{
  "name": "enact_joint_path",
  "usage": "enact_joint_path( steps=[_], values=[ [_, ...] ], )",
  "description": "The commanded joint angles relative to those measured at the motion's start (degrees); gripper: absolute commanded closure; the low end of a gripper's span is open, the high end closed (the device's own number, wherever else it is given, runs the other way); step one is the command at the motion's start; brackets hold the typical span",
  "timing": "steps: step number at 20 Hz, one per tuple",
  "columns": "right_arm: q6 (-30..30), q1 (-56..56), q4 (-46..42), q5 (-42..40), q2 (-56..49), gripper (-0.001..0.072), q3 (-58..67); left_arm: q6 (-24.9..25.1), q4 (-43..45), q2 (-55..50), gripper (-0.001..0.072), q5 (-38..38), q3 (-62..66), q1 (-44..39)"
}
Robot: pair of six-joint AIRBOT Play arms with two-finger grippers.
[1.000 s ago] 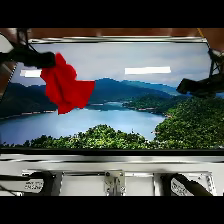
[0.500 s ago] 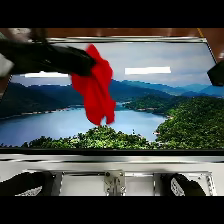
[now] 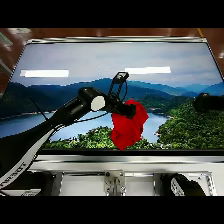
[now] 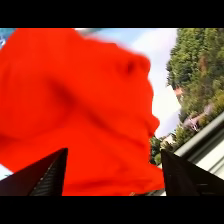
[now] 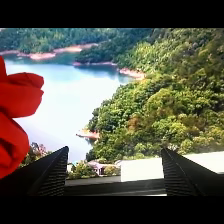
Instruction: Fold the shirts.
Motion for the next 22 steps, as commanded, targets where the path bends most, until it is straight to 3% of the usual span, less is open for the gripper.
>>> enact_joint_path(
  steps=[1, 5, 7, 9, 11, 14, 19, 22],
  values=[
    [0.3, 0.0, -1.5, -4.7, -1.8, 0.0029, -6.8, -0.3, -1.1, 0.2, -0.0003, -8.6, 2.3, 6.1],
    [0.6, -0.7, -6.4, -7.2, -7.0, 0.0029, -6.8, 7.7, -0.5, 6.5, -0.0002, -24.3, 1.2, 17.7],
    [-0.4, -3.5, -0.9, -7.3, -10.8, 0.0028, -6.8, 8.4, -0.7, 10.6, 0.0, -25.6, -6.3, 20.0],
    [-3.3, -6.8, 7.6, -7.0, -15.2, 0.0029, -6.8, 8.4, -4.2, 15.0, 0.0001, -21.3, -19.0, 19.5],
    [-7.1, -10.2, 18.1, -5.8, -20.1, 0.0029, -6.8, 8.8, -17.1, 17.8, 0.0001, -11.7, -32.9, 18.4],
    [-11.3, -11.9, 28.3, -3.5, -25.7, 0.0028, -6.8, 14.2, -34.3, 17.3, 0.0, 1.2, -45.6, 14.6],
    [-12.7, -11.8, 32.2, -4.0, -31.5, 0.0028, -6.8, 14.3, -46.9, 10.6, 0.0001, 15.6, -46.9, 5.6],
    [-13.6, -11.8, 32.2, -3.9, -33.9, 0.0028, -6.8, 14.8, -49.4, 6.1, 0.0001, 17.5, -43.9, 3.4]
  ],
)
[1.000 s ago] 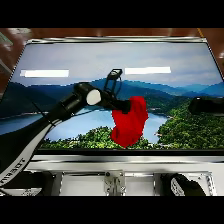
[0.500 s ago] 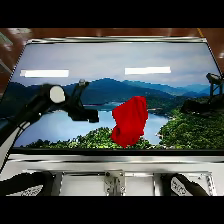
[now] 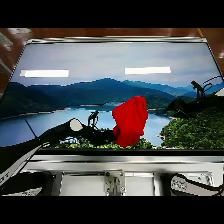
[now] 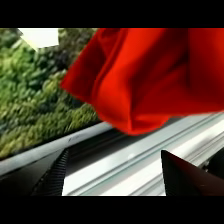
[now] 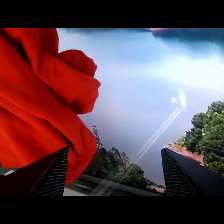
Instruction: Fold the shirts.
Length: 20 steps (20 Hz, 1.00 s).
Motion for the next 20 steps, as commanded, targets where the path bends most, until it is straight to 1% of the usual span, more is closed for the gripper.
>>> enact_joint_path(
  steps=[1, 2, 3, 5, 6, 7, 8, 11, 13, 15, 18, 19, 20],
  values=[
    [-1.4, -0.1, 2.1, 0.3, -3.3, 0.0028, -0.1, 1.8, -7.1, -4.9, 0.0002, 5.3, 2.2, -3.1],
    [-1.5, -0.1, 2.1, 0.3, -4.0, 0.0028, -0.1, 1.8, -7.5, -6.1, 0.0011, 5.6, 3.5, -3.1],
    [-1.9, 0.1, 2.0, 0.3, -4.8, 0.0028, -0.1, 1.8, -7.4, -7.1, 0.0111, 6.1, 4.9, -3.1],
    [-2.5, 1.3, 2.1, 0.2, -6.5, 0.0028, -0.1, 1.7, -7.6, -8.7, 0.044, 6.2, 7.5, -3.1],
    [-2.6, 2.4, 2.1, 0.0, -7.5, 0.0028, -0.1, 1.9, -7.6, -9.0, 0.0543, 6.0, 8.3, -3.0],
    [-2.8, 3.7, 2.1, -0.4, -8.7, 0.0028, -0.1, 3.1, -7.6, -8.9, 0.0646, 5.6, 8.8, -2.7],
    [-2.9, 5.5, 2.1, -1.4, -9.9, 0.0028, -0.1, 4.8, -7.6, -8.8, 0.0662, 4.5, 9.3, -2.4],
    [-2.9, 10.3, 3.4, -5.4, -13.5, 0.0028, -0.1, 7.4, -7.0, -7.9, 0.0663, -0.1, 9.7, -0.3],
    [-3.6, 12.8, 6.7, -7.2, -15.5, 0.0028, -0.1, 7.6, -4.6, -6.9, 0.0663, -2.7, 9.6, 1.3],
    [-3.8, 14.9, 9.2, -10.4, -16.8, 0.0028, -0.1, 7.6, -4.2, -6.0, 0.0663, -4.5, 9.6, 2.7],
    [-3.6, 17.9, 11.3, -16.1, -18.3, 0.0029, -0.1, 7.7, -4.1, -4.1, 0.0663, -4.9, 9.7, 3.8],
    [-3.1, 18.9, 11.3, -17.2, -18.7, 0.006, -0.1, 7.7, -4.1, -3.6, 0.0663, -4.9, 9.7, 4.0],
    [-3.1, 20.0, 11.3, -17.7, -18.8, 0.0265, -0.1, 7.7, -4.1, -3.2, 0.0663, -4.9, 9.7, 4.2]
  ],
)
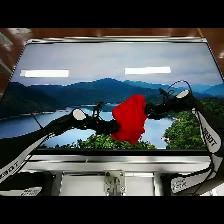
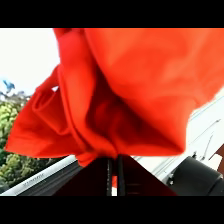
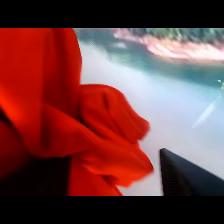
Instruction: Fold the shirts.
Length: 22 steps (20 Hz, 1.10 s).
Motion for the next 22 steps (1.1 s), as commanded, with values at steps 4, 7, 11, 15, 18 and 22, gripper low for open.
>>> enact_joint_path(
  steps=[4, 7, 11, 15, 18, 22],
  values=[
    [-1.1, 3.1, -0.2, -3.8, 1.0, 0.0642, 0.1, 3.3, 0.3, 2.9, 0.0664, -1.5, 0.1, 3.0],
    [-2.5, -0.1, -6.8, -1.4, 8.8, 0.0642, 2.1, 5.5, 1.7, 7.5, 0.0665, -1.7, 1.7, 9.0],
    [-8.5, -2.6, -8.0, 3.9, 24.8, 0.0642, 11.7, 17.7, 3.9, 19.8, 0.0665, -5.9, 15.4, 15.2],
    [-8.3, -2.2, -5.0, -2.8, 40.4, 0.0642, 25.8, 17.6, 8.6, 29.2, 0.0665, -4.9, 35.1, 19.7],
    [-6.8, -2.4, -5.9, -10.7, 49.4, 0.0642, 32.2, 17.6, 11.6, 33.9, 0.0664, -3.8, 45.6, 22.0],
    [-0.1, -2.3, -8.2, -8.9, 56.3, 0.0641, 33.1, 13.5, 21.1, 39.9, 0.0664, -6.1, 47.5, 25.6]
  ],
)
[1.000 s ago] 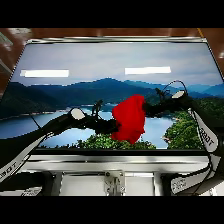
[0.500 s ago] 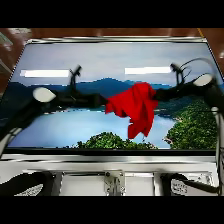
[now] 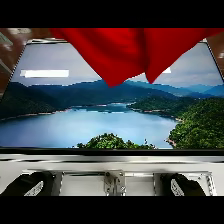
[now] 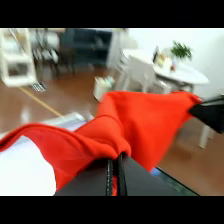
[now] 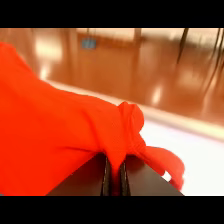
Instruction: Fold the shirts.
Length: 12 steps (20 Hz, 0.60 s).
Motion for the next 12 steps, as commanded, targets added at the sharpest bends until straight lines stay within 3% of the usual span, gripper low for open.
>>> enact_joint_path(
  steps=[1, 3, 5, 7, 9, 12],
  values=[
    [5.3, 0.0, -1.9, 3.1, 6.1, 0.0641, 2.1, -5.4, 12.1, 5.0, 0.0663, -4.3, 3.3, 3.5],
    [5.7, 0.0, -3.8, 10.6, 6.0, 0.0641, 2.1, -10.0, 22.9, 5.6, 0.0664, -14.1, 3.3, 4.9],
    [5.7, 0.0, -7.8, 17.5, 5.0, 0.0641, 2.1, -11.6, 32.1, 5.3, 0.0664, -26.2, 2.0, 5.0],
    [5.7, 0.0, -10.6, 24.5, 2.7, 0.0641, 1.1, -13.1, 36.6, 6.0, 0.0665, -34.8, -4.7, 5.0],
    [5.7, 0.0, -10.1, 29.2, 0.1, 0.0641, -3.2, -14.0, 35.7, 8.3, 0.0665, -34.6, -15.3, 4.9],
    [3.5, 0.0, -9.4, 27.5, -3.9, 0.0641, -14.0, -15.6, 30.3, 12.3, 0.0665, -26.3, -33.2, 4.9]
  ],
)
